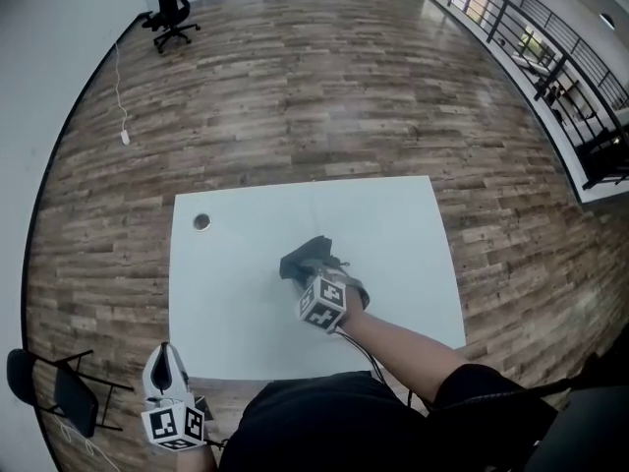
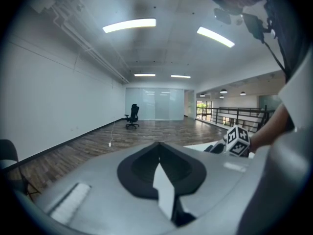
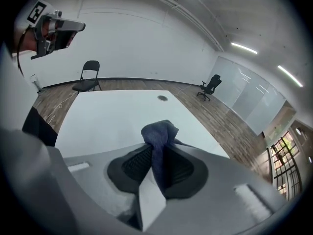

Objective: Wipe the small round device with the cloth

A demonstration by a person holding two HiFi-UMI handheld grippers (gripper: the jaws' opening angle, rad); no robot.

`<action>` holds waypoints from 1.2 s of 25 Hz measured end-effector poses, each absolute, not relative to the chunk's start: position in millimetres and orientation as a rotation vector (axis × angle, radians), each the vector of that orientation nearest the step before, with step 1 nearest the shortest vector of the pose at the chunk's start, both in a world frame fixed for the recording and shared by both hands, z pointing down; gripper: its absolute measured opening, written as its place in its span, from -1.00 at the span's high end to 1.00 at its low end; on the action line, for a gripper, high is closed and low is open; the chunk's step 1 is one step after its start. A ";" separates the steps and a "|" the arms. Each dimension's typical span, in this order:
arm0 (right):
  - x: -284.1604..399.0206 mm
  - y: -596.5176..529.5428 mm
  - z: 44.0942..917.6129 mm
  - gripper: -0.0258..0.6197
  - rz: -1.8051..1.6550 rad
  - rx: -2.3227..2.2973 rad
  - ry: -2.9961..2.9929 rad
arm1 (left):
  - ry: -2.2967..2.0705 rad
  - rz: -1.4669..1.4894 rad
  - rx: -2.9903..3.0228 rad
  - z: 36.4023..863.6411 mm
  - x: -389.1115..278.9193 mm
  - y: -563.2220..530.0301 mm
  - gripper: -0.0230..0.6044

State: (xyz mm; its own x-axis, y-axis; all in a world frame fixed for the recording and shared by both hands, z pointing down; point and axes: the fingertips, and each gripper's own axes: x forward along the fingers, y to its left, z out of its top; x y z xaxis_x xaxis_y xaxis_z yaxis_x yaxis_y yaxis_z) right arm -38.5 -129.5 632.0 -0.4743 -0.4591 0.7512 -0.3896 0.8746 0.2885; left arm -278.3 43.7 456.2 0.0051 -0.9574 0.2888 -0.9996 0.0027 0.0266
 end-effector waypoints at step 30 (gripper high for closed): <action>8.6 -154.1 501.5 0.68 0.762 0.790 -2.965 | -2.082 0.318 2.029 448.3 -280.1 45.8 0.90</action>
